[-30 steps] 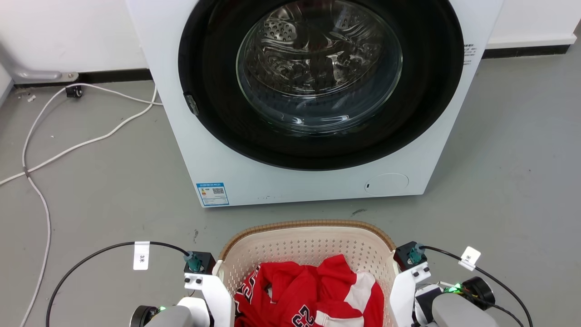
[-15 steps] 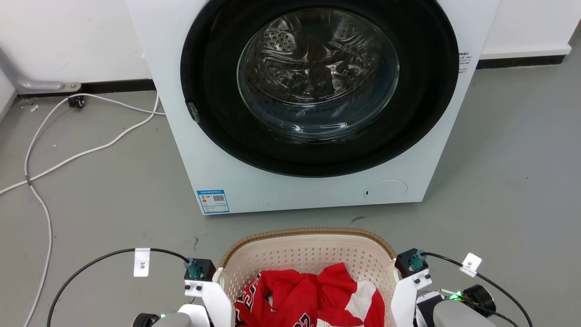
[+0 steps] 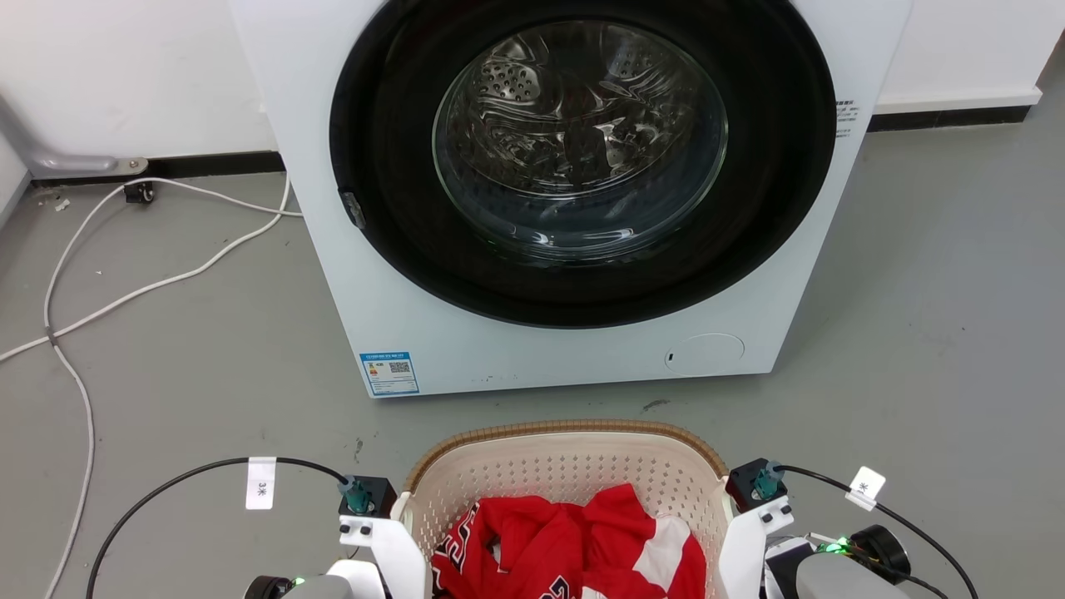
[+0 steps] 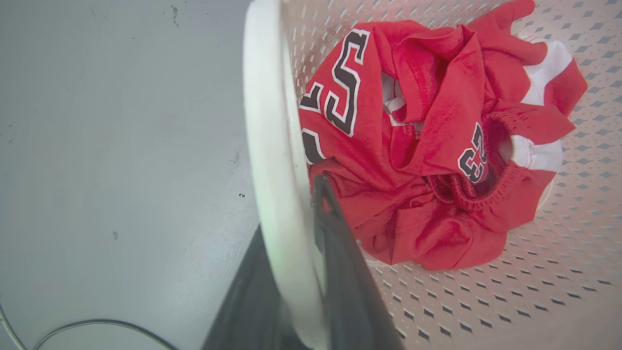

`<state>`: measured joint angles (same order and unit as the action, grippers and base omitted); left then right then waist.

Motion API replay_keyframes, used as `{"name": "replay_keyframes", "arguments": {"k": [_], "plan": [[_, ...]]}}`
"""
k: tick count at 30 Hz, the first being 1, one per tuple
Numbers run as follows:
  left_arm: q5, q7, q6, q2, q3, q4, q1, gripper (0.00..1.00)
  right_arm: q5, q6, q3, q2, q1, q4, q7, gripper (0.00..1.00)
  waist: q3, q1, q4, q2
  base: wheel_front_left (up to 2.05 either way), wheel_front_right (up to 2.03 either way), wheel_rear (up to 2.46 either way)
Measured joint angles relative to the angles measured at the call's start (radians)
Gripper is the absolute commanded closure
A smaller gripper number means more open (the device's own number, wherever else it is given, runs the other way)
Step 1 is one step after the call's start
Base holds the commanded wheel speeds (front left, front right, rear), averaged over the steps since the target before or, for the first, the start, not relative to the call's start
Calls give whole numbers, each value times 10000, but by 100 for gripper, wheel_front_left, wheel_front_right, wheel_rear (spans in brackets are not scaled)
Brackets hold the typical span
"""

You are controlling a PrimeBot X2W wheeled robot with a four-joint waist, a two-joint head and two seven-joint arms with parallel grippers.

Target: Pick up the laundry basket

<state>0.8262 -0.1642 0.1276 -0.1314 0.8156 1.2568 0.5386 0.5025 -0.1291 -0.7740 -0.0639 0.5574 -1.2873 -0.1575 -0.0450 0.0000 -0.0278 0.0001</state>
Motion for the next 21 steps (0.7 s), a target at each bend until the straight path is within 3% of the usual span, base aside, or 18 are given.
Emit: {"name": "replay_keyframes", "arguments": {"k": [21], "plan": [[485,144,0,-33,462,61,8,100,353,0,-368,-46,-23,-12,121,100,15,0,5,0,0,0,0]]}}
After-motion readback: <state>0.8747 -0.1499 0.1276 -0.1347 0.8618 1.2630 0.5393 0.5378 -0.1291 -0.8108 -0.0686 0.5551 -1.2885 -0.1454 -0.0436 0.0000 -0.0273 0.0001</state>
